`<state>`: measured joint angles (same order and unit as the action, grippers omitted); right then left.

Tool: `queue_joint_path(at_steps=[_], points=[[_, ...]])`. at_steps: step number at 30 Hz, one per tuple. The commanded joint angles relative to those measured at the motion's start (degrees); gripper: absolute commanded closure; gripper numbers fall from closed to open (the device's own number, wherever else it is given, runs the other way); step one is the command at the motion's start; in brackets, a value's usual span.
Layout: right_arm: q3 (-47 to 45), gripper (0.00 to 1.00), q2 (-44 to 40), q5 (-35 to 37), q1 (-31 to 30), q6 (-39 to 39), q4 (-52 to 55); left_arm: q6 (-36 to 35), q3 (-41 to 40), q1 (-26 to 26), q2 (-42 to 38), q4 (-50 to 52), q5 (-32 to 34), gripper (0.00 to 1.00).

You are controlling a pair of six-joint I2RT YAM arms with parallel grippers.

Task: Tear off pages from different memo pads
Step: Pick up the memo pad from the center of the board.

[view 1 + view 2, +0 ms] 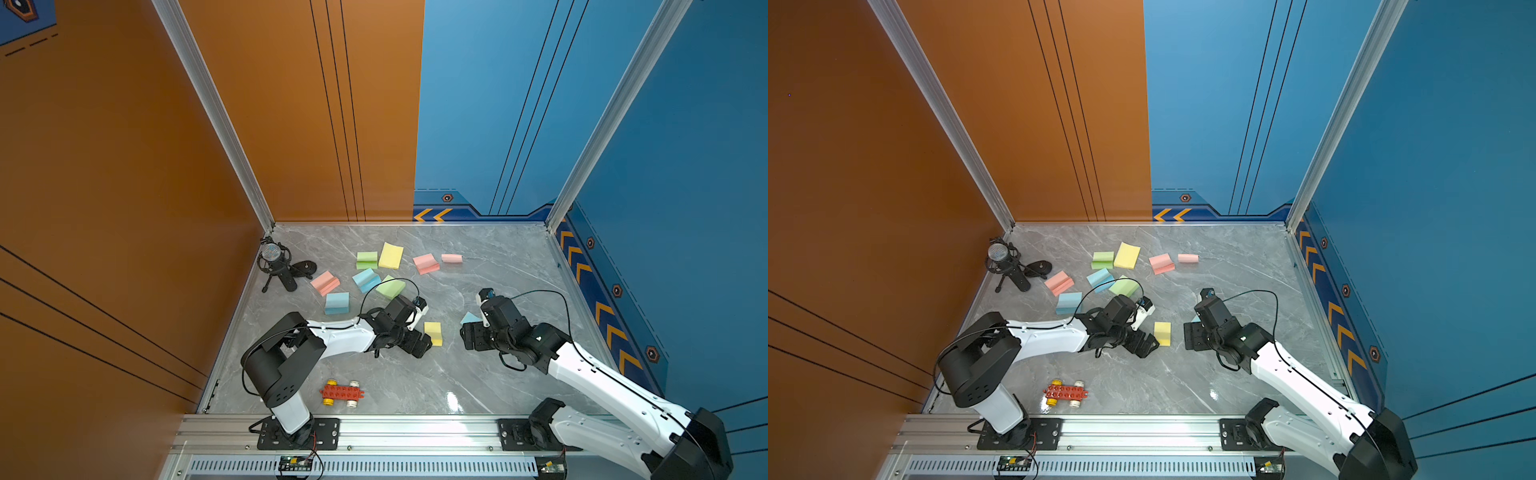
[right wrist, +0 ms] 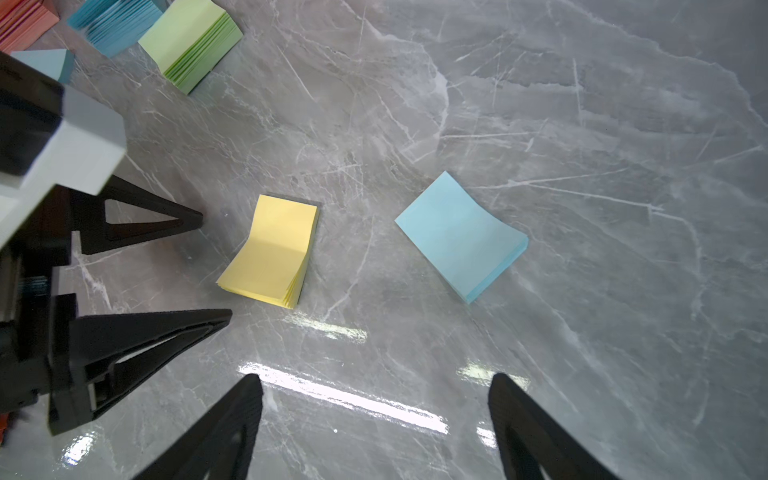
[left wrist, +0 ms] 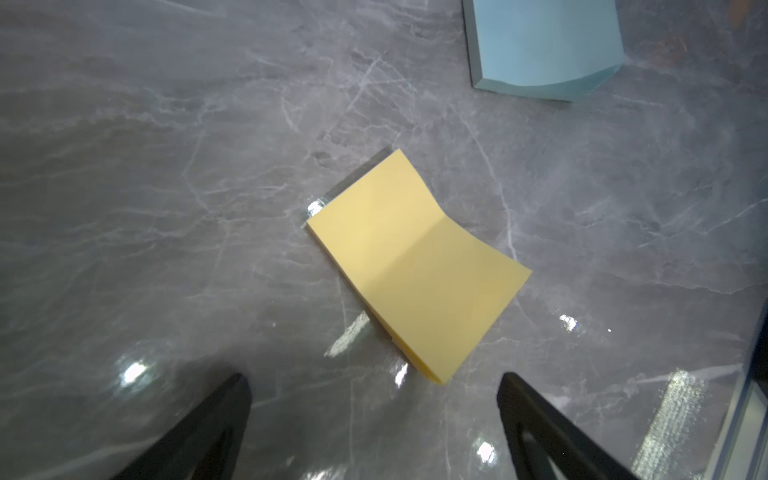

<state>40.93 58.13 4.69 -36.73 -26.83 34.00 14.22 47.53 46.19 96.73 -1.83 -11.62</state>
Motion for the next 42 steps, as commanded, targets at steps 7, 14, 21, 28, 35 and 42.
queue_joint_path(at_steps=[7,14,21,28,35,42], points=[[0.25,0.13,0.6,0.59,0.17,1.74,1.11,2.73,2.41,-0.17,3.38,2.86,0.61,0.05],[1.23,0.13,3.33,1.21,-0.96,1.77,0.81,3.6,2.91,-0.91,4.07,3.52,0.43,0.06],[3.03,0.16,6.86,1.6,-2.96,2.67,-0.24,5.07,3.53,-1.71,5.16,4.7,0.78,0.09],[4.78,0.23,12.27,1.72,-6.72,8.4,-4.89,5.81,3.57,-2.07,5.05,5.26,1.42,0.1],[5.59,0.39,20.85,-2.23,-6.94,11.83,-13.19,6.2,3.7,-2.34,5.29,5.35,1.17,0.1],[5.87,0.39,26.18,-3.02,-6.71,12.85,-16.79,6.17,3.8,-2.43,5.27,5.34,0.74,0.1]])
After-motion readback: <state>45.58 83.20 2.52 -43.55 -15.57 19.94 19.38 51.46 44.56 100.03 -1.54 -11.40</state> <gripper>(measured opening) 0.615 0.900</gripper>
